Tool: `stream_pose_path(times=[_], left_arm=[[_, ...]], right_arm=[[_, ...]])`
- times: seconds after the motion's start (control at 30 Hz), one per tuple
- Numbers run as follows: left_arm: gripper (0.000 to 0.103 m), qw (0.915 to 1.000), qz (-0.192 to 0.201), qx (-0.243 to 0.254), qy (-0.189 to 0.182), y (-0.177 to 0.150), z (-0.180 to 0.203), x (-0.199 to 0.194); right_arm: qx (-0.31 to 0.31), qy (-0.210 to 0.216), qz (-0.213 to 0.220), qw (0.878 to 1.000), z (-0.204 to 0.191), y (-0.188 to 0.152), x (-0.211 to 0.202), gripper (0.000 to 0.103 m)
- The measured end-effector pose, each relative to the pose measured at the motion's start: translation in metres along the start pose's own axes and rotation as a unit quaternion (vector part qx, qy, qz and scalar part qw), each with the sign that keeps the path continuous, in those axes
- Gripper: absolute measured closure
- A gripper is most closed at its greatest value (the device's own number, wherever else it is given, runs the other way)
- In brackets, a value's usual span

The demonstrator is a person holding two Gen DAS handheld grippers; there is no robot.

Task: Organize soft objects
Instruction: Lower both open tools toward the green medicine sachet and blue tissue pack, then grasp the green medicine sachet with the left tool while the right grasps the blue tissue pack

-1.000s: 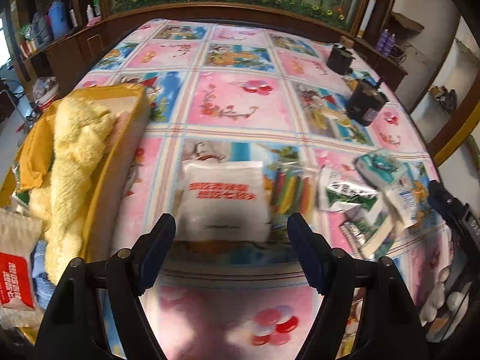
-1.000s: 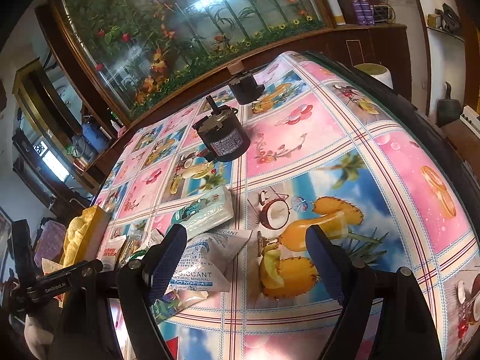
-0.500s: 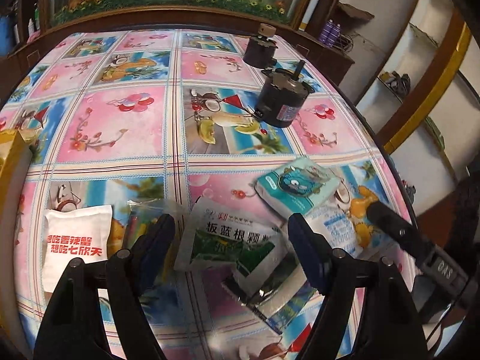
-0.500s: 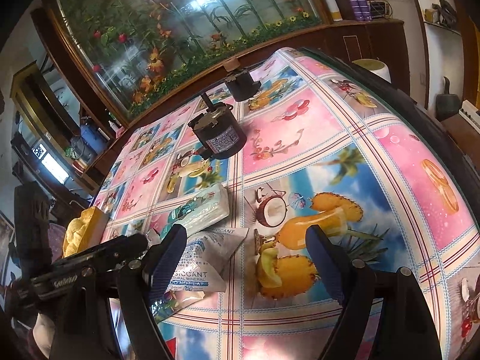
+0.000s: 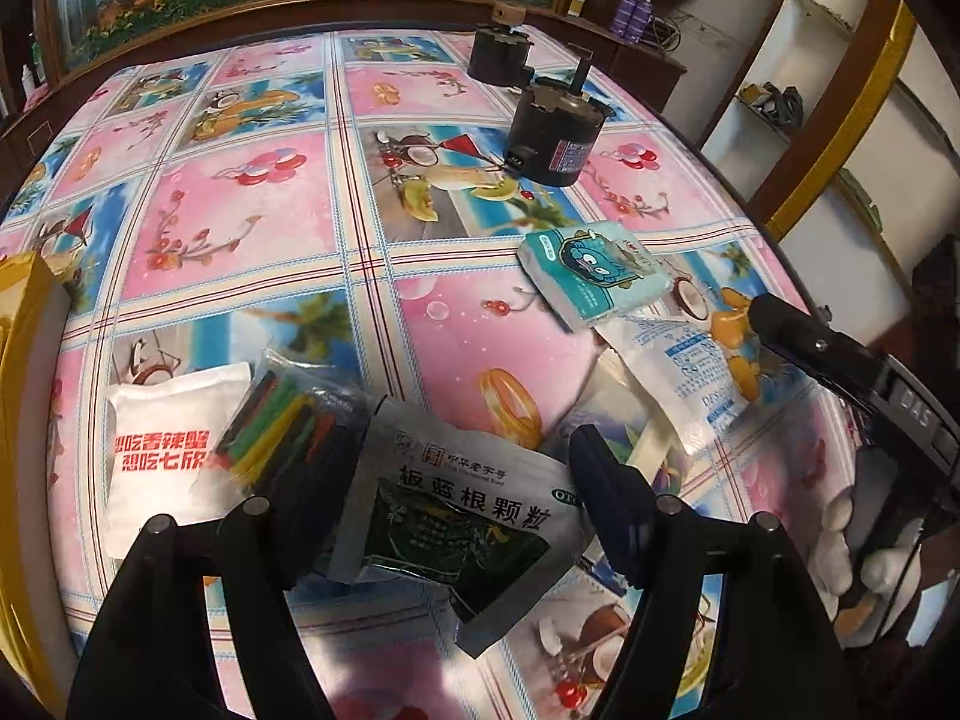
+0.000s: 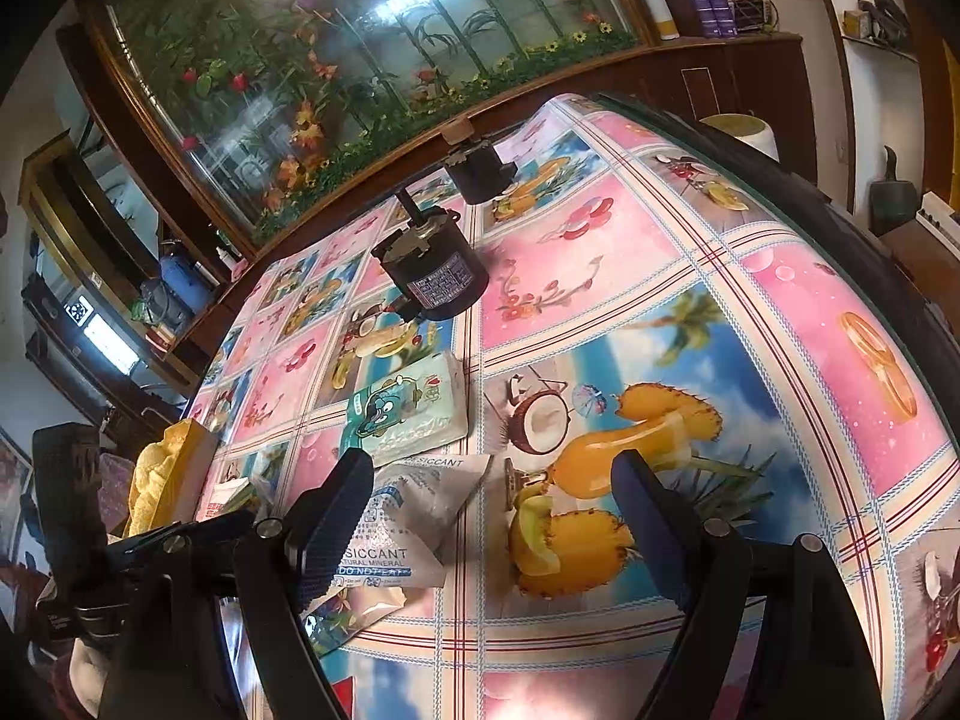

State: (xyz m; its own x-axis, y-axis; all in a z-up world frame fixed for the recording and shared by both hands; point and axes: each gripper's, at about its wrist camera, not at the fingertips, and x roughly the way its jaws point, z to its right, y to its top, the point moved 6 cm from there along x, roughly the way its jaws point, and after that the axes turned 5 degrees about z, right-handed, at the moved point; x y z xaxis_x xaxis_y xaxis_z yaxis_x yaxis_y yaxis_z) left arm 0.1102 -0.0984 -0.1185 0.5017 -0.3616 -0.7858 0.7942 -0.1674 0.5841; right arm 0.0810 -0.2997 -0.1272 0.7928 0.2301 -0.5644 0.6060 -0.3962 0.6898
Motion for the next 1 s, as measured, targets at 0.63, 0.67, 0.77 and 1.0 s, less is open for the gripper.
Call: stream_pose_path(times=[0.63, 0.67, 0.77, 1.0], left_arm=[[0.029, 0.9992, 0.023, -0.029, -0.013, -0.023, 0.005, -0.015], [0.028, 0.9993, 0.020, -0.028, -0.013, -0.022, 0.006, -0.012], [0.021, 0.9996, 0.016, -0.012, 0.019, -0.020, 0.009, -0.002], [0.034, 0.9984, 0.033, 0.018, 0.043, -0.020, 0.014, 0.001]], right_arm=[[-0.063, 0.021, -0.118, 0.991, -0.046, 0.033, 0.050, 0.014], [-0.064, 0.024, -0.133, 0.989, -0.051, 0.031, 0.057, 0.014], [-0.074, 0.005, -0.164, 0.984, -0.062, 0.026, 0.076, 0.014], [-0.149, -0.055, -0.204, 0.966, -0.083, 0.009, 0.106, 0.014]])
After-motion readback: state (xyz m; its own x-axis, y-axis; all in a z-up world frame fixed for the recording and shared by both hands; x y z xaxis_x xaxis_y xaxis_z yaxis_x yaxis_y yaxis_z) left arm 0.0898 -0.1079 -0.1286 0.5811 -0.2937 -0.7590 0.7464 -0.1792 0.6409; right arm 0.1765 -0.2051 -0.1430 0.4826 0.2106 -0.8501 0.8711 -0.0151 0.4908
